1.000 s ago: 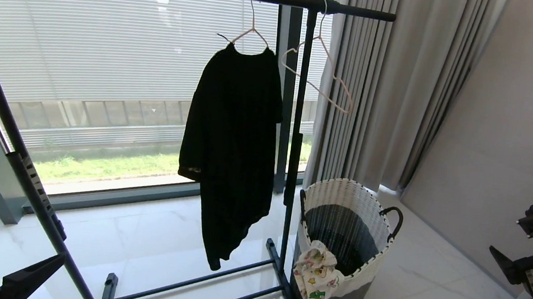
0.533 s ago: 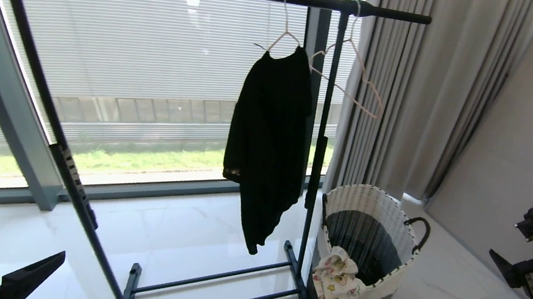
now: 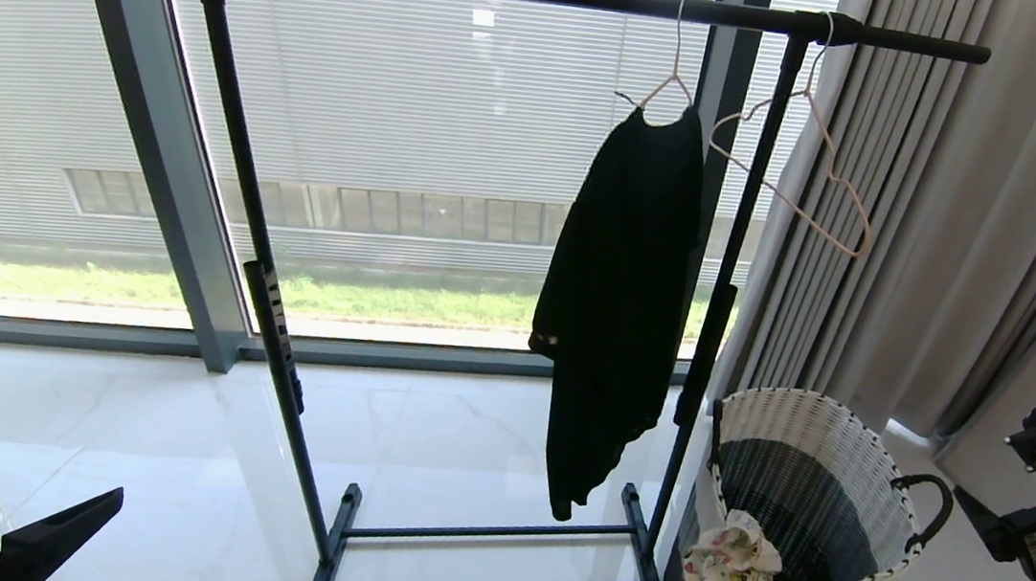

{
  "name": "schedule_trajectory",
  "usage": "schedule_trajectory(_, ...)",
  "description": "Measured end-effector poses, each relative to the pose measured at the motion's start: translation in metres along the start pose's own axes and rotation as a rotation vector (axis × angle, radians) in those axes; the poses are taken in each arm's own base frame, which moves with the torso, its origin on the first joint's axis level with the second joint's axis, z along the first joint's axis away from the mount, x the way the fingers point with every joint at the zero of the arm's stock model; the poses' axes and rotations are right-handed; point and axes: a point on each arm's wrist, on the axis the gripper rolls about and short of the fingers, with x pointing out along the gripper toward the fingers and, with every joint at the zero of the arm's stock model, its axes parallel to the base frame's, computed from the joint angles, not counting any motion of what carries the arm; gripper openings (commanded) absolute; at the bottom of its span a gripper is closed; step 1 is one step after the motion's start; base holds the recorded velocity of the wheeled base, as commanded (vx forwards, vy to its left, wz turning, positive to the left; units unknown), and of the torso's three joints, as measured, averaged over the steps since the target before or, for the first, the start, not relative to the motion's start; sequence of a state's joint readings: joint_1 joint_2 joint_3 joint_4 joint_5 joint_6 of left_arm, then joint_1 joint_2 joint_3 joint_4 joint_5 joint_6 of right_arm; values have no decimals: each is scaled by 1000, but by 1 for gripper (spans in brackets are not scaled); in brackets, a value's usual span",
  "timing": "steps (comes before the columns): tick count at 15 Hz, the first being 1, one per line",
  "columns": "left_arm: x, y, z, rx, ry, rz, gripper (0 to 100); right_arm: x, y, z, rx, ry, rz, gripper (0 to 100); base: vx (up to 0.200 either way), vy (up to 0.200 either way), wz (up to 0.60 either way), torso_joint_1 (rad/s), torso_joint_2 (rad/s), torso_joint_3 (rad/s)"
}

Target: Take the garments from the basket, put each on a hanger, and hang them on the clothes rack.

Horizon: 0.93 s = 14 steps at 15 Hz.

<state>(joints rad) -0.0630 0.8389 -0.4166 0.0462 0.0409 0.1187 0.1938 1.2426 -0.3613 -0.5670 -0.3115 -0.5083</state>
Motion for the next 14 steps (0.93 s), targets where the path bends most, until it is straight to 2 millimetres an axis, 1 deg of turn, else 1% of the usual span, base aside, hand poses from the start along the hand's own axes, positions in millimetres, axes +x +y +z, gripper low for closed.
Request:
schedule_trajectory(3, 0, 1, -1, -8, 3, 13, 100, -5, 6, -12, -11, 32, 11, 100, 0, 0, 0, 0, 0, 0)
schedule_trajectory(5, 0, 3, -1, -18, 7, 34, 100, -11, 7, -22, -2, 72, -24, 100, 0, 0, 0, 0, 0, 0)
schedule_trajectory(8, 1, 4, -1, -24, 11, 46, 100, -23, 13, -45, -14, 148, -67, 100, 0, 0, 0, 0, 0, 0)
schedule_trajectory(10, 1, 4, -1, -26, 11, 48, 100, -33, 14, -60, -29, 210, -143, 100, 0, 0, 0, 0, 0, 0)
schedule_trajectory(13, 1, 4, -3, -27, 19, 47, 100, -40, 15, -65, -37, 208, -154, 100, 0, 0, 0, 0, 0, 0)
schedule_trajectory(14, 2, 4, -3, -27, 21, 46, 100, -40, 15, -65, -43, 203, -144, 100, 200, 0, 0, 2, 2, 2)
